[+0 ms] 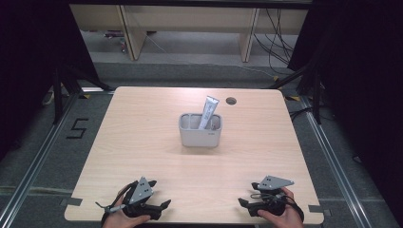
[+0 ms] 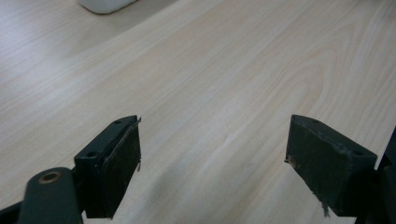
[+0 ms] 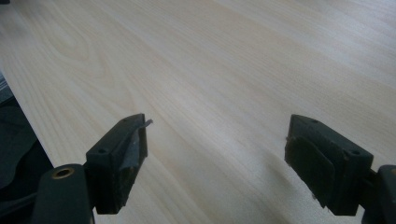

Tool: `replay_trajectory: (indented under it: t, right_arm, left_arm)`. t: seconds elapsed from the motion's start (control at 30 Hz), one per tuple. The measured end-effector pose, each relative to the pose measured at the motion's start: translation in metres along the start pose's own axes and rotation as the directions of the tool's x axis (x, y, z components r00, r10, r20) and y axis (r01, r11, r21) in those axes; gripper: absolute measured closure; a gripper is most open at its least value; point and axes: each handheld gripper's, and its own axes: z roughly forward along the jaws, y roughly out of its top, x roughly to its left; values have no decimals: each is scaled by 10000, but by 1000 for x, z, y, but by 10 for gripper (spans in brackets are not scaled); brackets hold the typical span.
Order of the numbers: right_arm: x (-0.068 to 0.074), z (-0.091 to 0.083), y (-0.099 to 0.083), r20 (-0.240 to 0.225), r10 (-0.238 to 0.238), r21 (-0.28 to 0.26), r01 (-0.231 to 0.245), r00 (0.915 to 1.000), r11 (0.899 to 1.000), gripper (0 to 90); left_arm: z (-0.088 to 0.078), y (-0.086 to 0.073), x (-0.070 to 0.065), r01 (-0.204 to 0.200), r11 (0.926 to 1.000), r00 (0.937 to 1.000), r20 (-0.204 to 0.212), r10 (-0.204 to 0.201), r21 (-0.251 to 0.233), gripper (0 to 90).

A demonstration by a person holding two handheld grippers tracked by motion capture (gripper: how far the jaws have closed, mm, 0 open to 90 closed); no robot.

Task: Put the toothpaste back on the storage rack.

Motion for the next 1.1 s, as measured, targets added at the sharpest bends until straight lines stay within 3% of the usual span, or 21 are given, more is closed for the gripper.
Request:
replay_trajectory:
  t: [0.07, 0.13, 0.2, 0.27, 0.4, 0.5, 0.63, 0.73, 0.83, 1.1]
  right_arm:
    - [0, 0, 0, -47, -17, 20, 17, 10000, 10000, 219]
    - [1, 0, 0, -2, 18, 65, -18, 10000, 10000, 219]
    - [1, 0, 0, 33, 30, 73, -30, 10000, 10000, 219]
    - [1, 0, 0, -34, -49, 71, 49, 10000, 10000, 219]
    - [1, 1, 0, 10, -175, -14, 175, 9998, 9998, 219]
    - [3, 0, 0, -38, 47, 110, -46, 10000, 9999, 219]
    - [2, 1, 0, 36, -132, 37, 132, 9999, 9999, 219]
    - [3, 1, 0, -7, 43, 131, -43, 10000, 9999, 219]
    - [2, 1, 0, 22, -159, 5, 159, 9999, 9999, 219]
    - [2, 2, 1, 1, -150, -23, 150, 9999, 9999, 219]
  left_arm:
    - [2, -1, -2, 24, 10000, 9997, 258, -26, 81, 173]
    - [3, 0, -2, -285, 9992, 9995, 124, 281, 271, 174]
    - [5, 0, -3, -216, 9993, 9996, 210, 210, 294, 174]
    - [5, 0, -2, -465, 9976, 9989, 113, 460, 515, 174]
    - [7, -1, -3, -554, 9973, 9984, 112, 550, 485, 176]
    - [8, -1, -4, -402, 9985, 9990, 193, 395, 377, 176]
    - [7, 0, -3, -345, 9986, 9993, 161, 339, 405, 177]
    - [7, -1, -2, -366, 9983, 9992, 179, 358, 443, 177]
    - [8, 0, -1, -611, 9968, 9981, 140, 604, 514, 177]
    - [8, -1, -1, -478, 9981, 9987, 165, 472, 400, 177]
